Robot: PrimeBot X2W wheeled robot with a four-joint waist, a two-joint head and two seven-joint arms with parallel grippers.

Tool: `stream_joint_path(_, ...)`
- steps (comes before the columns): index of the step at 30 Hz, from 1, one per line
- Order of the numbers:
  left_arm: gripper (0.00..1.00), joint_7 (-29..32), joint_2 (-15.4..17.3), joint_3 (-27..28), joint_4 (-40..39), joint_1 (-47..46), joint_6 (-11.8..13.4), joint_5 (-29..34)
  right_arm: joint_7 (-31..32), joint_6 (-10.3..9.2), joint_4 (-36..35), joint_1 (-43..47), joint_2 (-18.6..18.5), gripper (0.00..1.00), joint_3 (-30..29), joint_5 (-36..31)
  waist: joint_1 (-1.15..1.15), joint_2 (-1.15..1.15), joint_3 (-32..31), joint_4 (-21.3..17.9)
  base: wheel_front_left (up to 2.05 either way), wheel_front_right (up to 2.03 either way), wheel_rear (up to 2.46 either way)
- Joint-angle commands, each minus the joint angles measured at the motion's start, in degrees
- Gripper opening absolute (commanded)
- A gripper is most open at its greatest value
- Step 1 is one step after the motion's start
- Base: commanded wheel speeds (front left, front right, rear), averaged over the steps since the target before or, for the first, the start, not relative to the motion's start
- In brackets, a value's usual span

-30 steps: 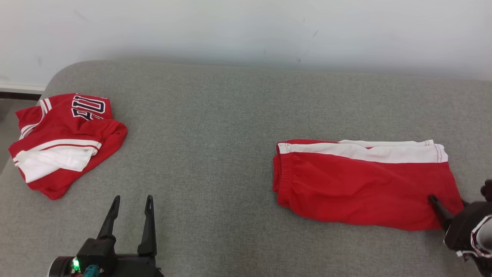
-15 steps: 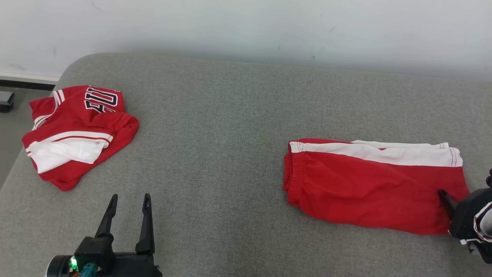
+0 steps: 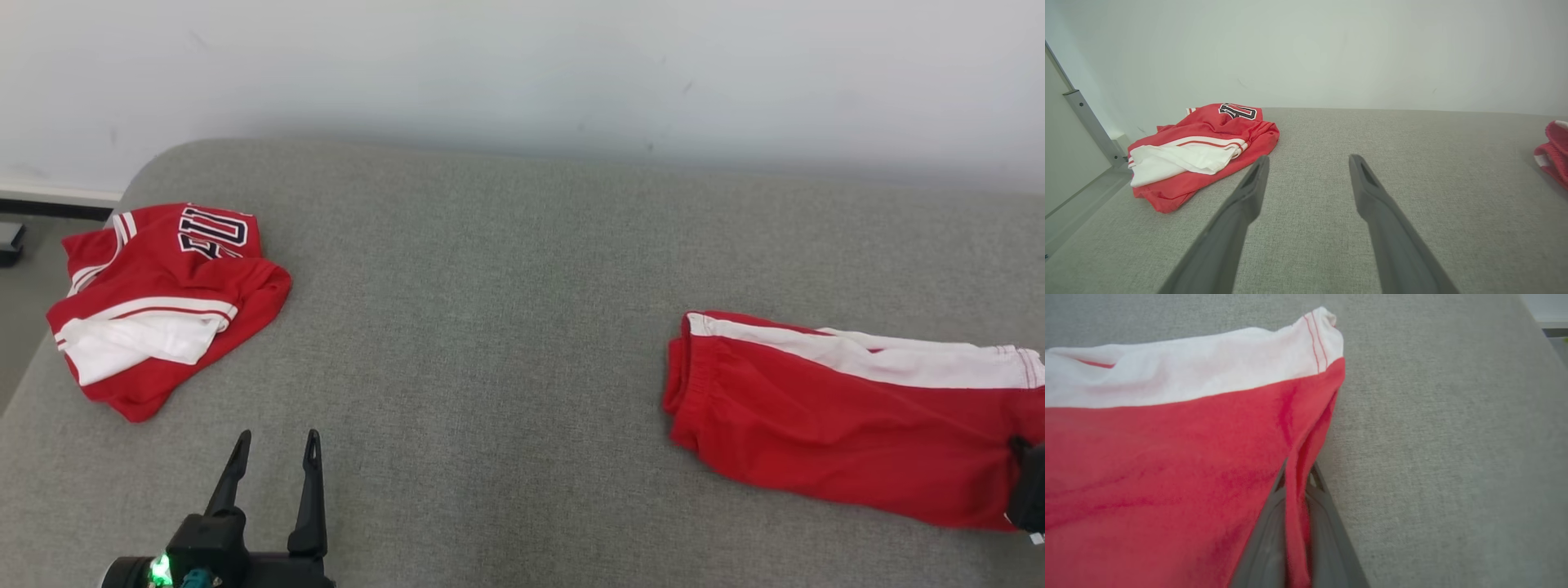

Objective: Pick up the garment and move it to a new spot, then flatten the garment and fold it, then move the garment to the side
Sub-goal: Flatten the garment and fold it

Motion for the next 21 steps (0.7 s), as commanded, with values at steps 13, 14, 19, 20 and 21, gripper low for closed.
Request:
stream_joint_path(13,1.0,-0.19,1.11,1.07,0.85,4.97,-0.18,0.23,-1.6,-0.12,-11.22,2.16,0.42,0.0,1.73,-1.09,0.0,-0.01,-6.54,-3.63,0.0,0.0,0.0)
stream_joint_path(14,1.0,-0.19,1.07,1.02,0.85,5.03,-0.24,0.19,-1.41,-0.12,-12.68,2.28,0.73,0.0,1.58,-0.71,0.0,-0.01,-6.57,-3.77,0.0,0.0,0.0)
stream_joint_path(19,1.0,-0.19,0.85,0.68,1.12,4.61,-0.32,0.22,0.23,-0.12,-19.39,1.67,2.43,0.0,1.98,-1.39,0.0,-0.01,-6.6,-3.98,0.0,0.0,0.0)
stream_joint_path(20,1.0,-0.19,0.77,0.52,1.18,4.44,-0.29,0.29,0.56,-0.12,-20.4,1.31,2.98,0.0,1.93,-1.53,0.0,-0.01,-6.63,-3.91,0.0,0.0,0.0)
stream_joint_path(21,1.0,-0.19,0.69,0.33,1.27,4.28,-0.29,0.39,0.94,-0.12,-21.23,1.05,3.59,0.0,1.93,-1.91,0.0,-0.01,-6.67,-3.74,0.0,0.0,0.0)
